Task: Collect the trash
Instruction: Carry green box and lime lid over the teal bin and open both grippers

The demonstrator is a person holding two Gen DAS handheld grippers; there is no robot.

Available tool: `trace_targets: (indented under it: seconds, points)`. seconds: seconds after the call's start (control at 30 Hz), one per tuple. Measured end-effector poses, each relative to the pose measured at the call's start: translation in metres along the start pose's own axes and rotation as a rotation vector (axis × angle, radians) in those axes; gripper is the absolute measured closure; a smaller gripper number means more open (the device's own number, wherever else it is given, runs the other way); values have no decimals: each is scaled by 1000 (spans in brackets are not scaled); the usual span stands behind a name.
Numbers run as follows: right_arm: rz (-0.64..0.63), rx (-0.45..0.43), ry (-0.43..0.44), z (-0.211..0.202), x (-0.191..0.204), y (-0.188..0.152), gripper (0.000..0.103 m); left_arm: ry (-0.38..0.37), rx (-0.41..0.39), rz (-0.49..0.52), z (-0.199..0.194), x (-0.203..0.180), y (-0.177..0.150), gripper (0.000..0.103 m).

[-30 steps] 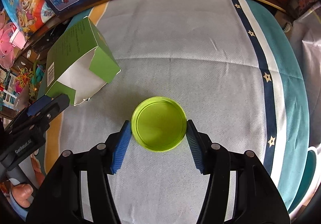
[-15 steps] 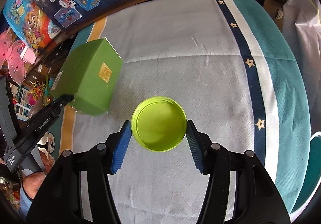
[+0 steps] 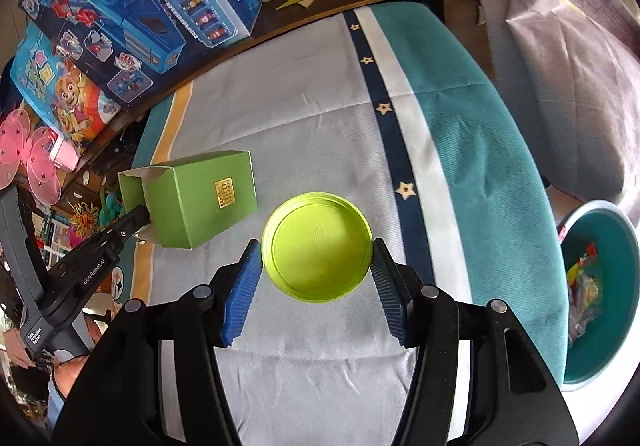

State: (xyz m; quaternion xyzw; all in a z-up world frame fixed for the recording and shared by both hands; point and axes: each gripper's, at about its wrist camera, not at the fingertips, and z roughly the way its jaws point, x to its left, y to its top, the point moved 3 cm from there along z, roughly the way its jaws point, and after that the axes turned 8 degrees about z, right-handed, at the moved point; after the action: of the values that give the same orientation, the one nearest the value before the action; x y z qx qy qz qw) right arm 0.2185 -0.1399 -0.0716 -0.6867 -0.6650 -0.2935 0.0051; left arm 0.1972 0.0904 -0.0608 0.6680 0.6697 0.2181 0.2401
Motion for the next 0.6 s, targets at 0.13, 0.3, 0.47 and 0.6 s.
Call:
trace_targets:
  seconds: [0.13, 0.3, 0.47, 0.6]
  points:
    - [59, -36, 1, -27, -33, -10, 50, -38, 1, 68, -7, -38, 0, 99]
    - [130, -84, 2, -59, -76, -21, 50, -83, -2, 147, -14, -88, 0, 99]
    - [189, -141, -3, -86, -116, -33, 50, -119, 11, 231, -16, -138, 0, 99]
    - [253, -167, 8, -101, -150, -41, 50, -144, 27, 305, -15, -178, -2, 98]
